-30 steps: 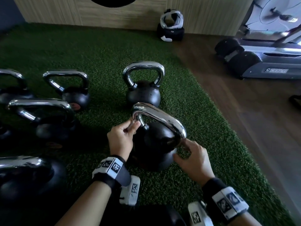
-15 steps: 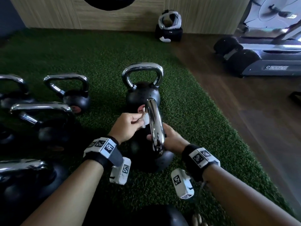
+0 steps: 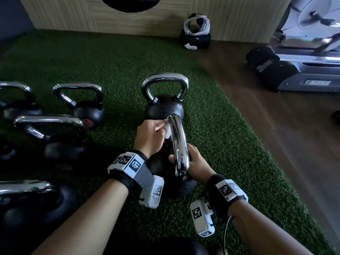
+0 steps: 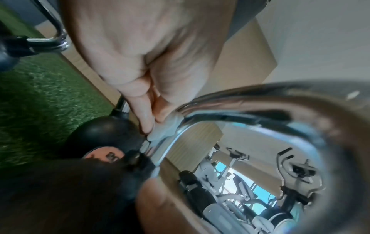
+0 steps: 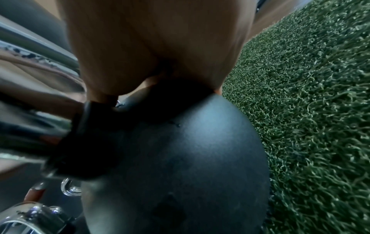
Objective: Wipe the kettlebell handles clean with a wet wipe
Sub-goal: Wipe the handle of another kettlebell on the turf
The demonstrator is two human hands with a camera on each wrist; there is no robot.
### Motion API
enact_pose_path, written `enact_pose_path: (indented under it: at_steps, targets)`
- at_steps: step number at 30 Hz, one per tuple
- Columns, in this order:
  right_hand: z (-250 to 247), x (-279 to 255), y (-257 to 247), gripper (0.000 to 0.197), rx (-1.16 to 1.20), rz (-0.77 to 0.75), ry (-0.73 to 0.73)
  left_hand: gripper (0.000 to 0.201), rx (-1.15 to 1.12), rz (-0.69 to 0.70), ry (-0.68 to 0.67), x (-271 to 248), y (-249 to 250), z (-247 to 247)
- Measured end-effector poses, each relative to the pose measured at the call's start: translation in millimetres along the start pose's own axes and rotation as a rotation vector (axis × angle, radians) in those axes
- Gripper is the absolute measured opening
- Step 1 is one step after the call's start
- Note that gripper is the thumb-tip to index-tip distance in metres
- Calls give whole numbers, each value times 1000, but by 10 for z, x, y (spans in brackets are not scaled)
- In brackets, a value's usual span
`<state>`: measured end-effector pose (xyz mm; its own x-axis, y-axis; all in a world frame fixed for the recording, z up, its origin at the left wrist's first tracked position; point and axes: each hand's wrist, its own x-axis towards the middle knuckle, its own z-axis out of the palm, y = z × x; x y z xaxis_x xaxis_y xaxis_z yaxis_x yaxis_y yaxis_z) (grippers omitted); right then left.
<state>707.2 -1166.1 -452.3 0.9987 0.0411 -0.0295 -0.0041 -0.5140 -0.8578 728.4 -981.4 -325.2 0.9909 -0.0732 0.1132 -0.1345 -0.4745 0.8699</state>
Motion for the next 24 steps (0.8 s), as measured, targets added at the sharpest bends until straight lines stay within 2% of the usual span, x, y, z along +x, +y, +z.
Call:
enact_pose_path:
  at_steps: [4, 7, 9, 12, 15, 17, 19, 21, 24]
  targets:
    - [34, 14, 33, 63, 18, -10, 31, 35, -166, 81, 103, -248, 209, -42]
    - [43, 34, 69, 68, 36, -20, 30, 34, -108, 208, 131, -533, 289, -106]
    - [47, 46, 91, 70, 52, 1, 23, 30, -95, 227, 132, -522, 310, -136]
    - [67, 70, 139, 69, 87, -9, 14, 28, -138, 117, 99, -392, 295, -190]
    - [70, 83, 168, 68, 99, -10, 24, 25, -274, 26, 29, -546, 291, -180]
    - [89, 101, 198, 71, 105, -5, 14, 18, -349, -31, -90, -795, 303, -200]
    - [97, 113, 203, 78, 100, -16, -9, 24, -450, -87, -213, -982, 319, -240]
    - [92, 125, 222, 81, 98, -12, -14, 26, -453, -71, -202, -1032, 289, -275]
    - [82, 123, 238, 75, 95, -14, -13, 30, -395, -56, -189, -1000, 246, -292]
